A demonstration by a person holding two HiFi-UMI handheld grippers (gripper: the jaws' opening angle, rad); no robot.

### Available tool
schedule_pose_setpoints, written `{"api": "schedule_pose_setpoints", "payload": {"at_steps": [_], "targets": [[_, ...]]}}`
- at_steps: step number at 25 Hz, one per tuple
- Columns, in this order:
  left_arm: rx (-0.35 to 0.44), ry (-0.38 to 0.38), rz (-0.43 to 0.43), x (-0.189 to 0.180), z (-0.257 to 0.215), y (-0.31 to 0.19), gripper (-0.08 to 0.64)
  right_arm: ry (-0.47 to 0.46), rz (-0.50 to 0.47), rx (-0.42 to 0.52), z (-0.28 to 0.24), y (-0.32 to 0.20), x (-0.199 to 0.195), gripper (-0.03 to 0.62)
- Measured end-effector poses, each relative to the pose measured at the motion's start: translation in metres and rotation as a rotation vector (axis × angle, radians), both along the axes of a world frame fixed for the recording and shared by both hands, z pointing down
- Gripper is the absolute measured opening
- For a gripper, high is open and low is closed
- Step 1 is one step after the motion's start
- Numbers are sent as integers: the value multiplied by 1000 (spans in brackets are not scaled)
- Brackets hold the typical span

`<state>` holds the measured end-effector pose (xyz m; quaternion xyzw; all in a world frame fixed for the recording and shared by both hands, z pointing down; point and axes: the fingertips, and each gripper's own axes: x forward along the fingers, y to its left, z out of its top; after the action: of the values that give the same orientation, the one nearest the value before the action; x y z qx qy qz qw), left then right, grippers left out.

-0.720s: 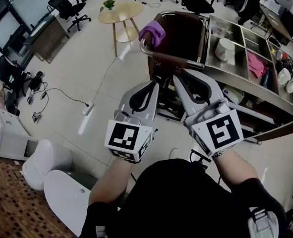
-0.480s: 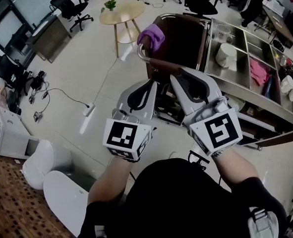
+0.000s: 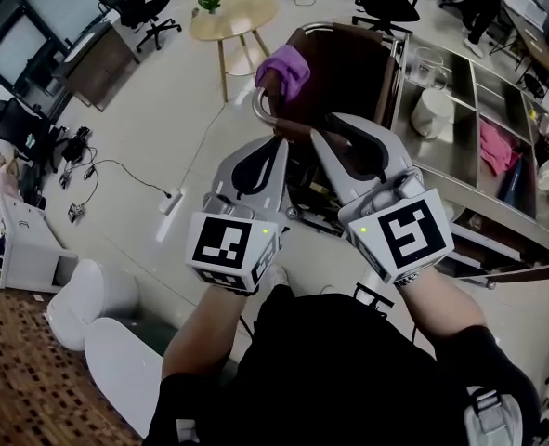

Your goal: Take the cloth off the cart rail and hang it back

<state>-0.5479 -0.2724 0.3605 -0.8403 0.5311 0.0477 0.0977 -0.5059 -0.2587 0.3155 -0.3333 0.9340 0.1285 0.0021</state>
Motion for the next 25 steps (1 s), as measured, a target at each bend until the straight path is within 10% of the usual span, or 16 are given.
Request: {"api": "schedule_pose_setpoints", "payload": {"at_steps": [15, 18, 25], "targets": [[-22, 26, 66, -87, 9, -111, 0, 60, 128, -121, 21, -117, -83, 112], [-38, 33, 86, -112, 1, -146, 0, 26, 110, -30, 4, -162, -112, 128], [-122, 62, 145, -154, -38, -264, 0, 128, 179, -165, -14, -293, -155, 151]]}}
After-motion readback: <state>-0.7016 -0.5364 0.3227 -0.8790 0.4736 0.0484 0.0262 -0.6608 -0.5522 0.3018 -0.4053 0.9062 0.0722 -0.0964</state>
